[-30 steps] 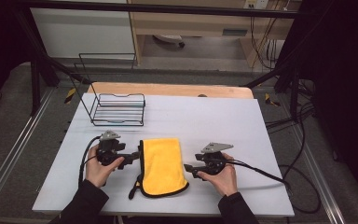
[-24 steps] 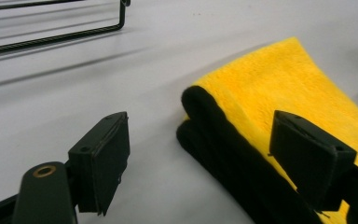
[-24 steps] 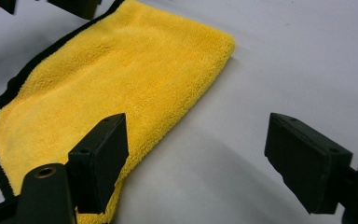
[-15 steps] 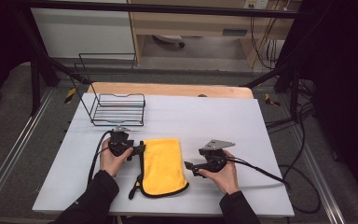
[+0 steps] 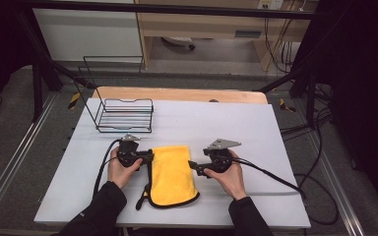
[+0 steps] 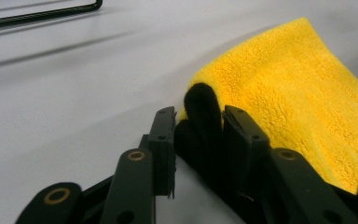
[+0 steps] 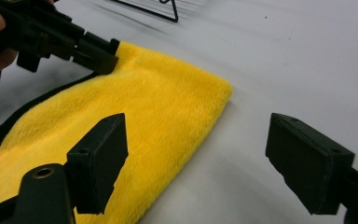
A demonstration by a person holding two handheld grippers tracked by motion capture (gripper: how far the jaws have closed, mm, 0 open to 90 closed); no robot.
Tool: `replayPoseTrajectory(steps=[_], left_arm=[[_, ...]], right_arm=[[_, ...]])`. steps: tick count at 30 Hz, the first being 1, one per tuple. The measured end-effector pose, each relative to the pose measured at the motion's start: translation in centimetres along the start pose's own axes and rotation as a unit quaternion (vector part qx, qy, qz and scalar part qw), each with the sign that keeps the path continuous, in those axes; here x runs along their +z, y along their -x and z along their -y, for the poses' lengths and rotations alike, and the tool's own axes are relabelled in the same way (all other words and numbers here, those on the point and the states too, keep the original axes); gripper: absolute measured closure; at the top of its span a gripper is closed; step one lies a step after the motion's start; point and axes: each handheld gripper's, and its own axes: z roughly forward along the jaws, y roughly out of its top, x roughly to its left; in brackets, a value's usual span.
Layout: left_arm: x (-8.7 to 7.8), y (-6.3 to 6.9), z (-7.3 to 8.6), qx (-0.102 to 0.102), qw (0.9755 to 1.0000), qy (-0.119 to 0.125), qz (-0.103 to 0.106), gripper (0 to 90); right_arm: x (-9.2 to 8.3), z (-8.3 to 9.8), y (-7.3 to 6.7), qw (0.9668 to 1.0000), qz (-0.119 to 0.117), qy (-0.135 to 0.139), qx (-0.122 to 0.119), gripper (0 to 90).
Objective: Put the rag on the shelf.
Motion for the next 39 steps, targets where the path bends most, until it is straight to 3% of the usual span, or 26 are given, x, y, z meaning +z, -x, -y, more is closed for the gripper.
replayPoseTrajectory(steps=[5,8,10,16,26,29,35,39], left_arm=[[0.0,0.2,0.0,0.01,0.9999,0.0,-0.003,72.3],[0.1,0.3,0.1,0.012,0.9999,0.0,-0.004,73.1],[0.2,0.4,0.1,0.018,0.9998,0.0,-0.008,73.0],[0.4,0.5,0.2,0.024,0.9996,0.0,-0.011,71.8],[0.4,0.5,0.3,0.024,0.9996,0.002,-0.011,71.1],[0.5,0.5,0.3,0.03,0.9994,0.004,-0.013,71.0],[0.5,0.6,0.3,0.043,0.999,0.006,-0.013,70.9],[0.4,0.5,0.3,0.033,0.9994,0.007,-0.009,72.9]], right_arm=[[2.2,-1.4,0.5,0.9997,-0.003,-0.019,0.012,29.3],[3.4,-1.9,0.8,0.9994,0.009,-0.032,0.012,36.2],[4.2,-1.9,1.1,0.9991,0.014,-0.034,0.023,40.6],[5.5,-1.2,1.6,0.9978,0.029,-0.056,0.02,50.3],[5.9,-0.9,1.3,0.9977,0.009,-0.062,0.027,67.0],[6.0,-0.8,1.1,0.9972,0.007,-0.061,0.043,71.7],[6.0,-0.8,0.9,0.9972,0.007,-0.062,0.042,80.4],[6.0,-0.9,0.9,0.997,0.006,-0.061,0.048,83.9]])
